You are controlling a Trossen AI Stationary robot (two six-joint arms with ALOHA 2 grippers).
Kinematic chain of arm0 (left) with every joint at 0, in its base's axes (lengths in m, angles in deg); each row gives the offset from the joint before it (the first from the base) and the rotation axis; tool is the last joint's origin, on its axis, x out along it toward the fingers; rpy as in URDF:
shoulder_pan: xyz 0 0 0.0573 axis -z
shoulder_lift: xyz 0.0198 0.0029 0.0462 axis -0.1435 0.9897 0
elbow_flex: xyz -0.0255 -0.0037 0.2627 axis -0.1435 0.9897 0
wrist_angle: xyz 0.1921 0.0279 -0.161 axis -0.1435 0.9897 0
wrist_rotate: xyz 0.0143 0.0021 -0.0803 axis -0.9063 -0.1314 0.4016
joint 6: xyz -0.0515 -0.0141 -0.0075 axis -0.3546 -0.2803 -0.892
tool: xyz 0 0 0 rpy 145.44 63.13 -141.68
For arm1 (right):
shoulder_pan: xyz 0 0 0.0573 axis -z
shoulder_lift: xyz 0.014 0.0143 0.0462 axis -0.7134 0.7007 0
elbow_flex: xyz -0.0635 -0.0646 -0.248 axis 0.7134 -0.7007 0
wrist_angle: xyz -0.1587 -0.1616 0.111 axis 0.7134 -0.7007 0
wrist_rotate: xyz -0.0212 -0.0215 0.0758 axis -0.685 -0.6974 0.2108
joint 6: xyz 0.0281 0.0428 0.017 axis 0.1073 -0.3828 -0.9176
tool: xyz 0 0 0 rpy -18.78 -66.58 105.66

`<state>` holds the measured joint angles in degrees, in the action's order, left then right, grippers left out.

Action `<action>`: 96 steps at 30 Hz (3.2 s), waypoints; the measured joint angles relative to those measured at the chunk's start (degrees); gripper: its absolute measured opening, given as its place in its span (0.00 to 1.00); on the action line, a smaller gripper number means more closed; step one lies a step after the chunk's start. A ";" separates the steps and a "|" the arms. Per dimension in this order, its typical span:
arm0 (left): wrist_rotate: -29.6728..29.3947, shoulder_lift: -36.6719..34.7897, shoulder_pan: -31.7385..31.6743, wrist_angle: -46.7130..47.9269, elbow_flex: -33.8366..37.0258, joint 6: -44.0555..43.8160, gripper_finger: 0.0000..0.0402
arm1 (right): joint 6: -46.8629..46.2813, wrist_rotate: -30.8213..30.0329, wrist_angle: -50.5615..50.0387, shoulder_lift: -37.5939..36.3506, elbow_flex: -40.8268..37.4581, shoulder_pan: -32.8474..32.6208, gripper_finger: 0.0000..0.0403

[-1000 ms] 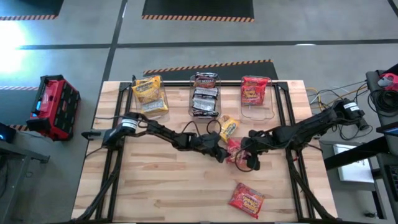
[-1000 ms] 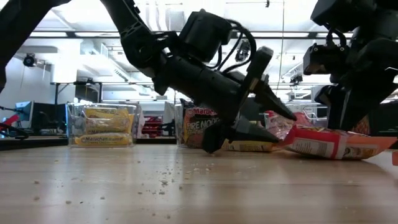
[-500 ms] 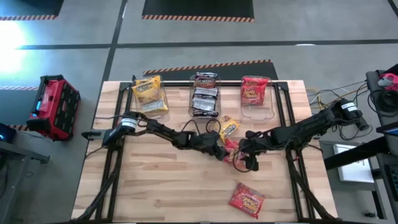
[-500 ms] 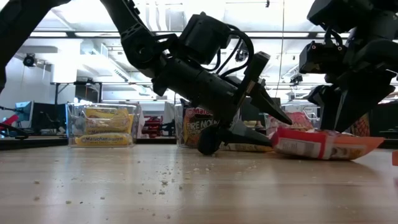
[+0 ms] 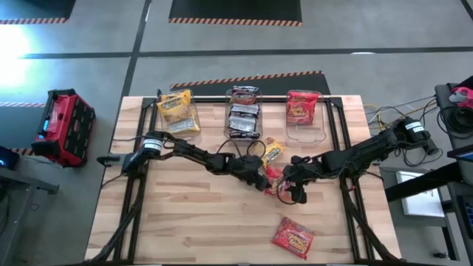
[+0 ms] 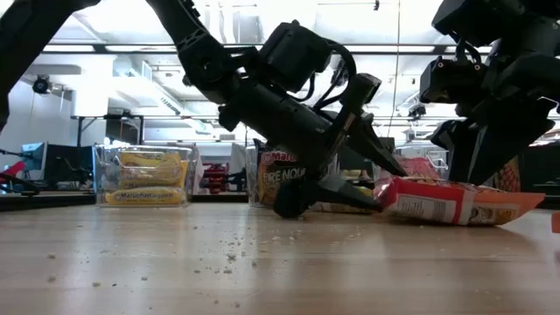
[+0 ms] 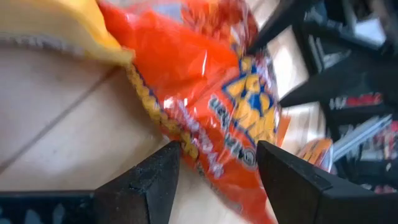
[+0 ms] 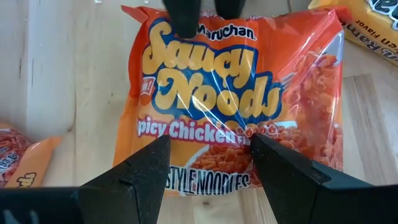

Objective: Sort Maruchan noodles
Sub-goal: Put the orange noodle pack into the right transparent bin

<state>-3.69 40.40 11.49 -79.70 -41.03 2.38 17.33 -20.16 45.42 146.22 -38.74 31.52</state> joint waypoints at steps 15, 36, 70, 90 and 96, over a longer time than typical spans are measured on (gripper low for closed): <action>-0.98 -0.37 -0.90 13.88 -5.32 3.03 0.49 | -0.20 0.09 -0.93 0.00 -0.27 0.00 0.54; 0.07 2.74 -0.92 12.08 -10.39 6.34 0.45 | -0.14 -0.07 -0.46 -0.04 -0.39 0.00 0.54; 8.14 1.60 -1.03 11.42 -10.96 28.61 0.30 | -14.20 -0.15 -10.32 -21.72 0.92 0.04 0.54; 8.13 1.60 -0.63 14.29 -15.37 43.83 0.27 | -21.58 1.97 -10.97 -20.98 1.05 0.44 0.54; 7.75 1.60 -0.66 12.19 -15.37 44.31 0.23 | -18.94 3.70 -7.48 -20.99 0.89 0.44 0.54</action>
<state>4.07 42.00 10.84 -67.52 -56.40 46.69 -1.61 -16.46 37.94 125.23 -37.86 31.95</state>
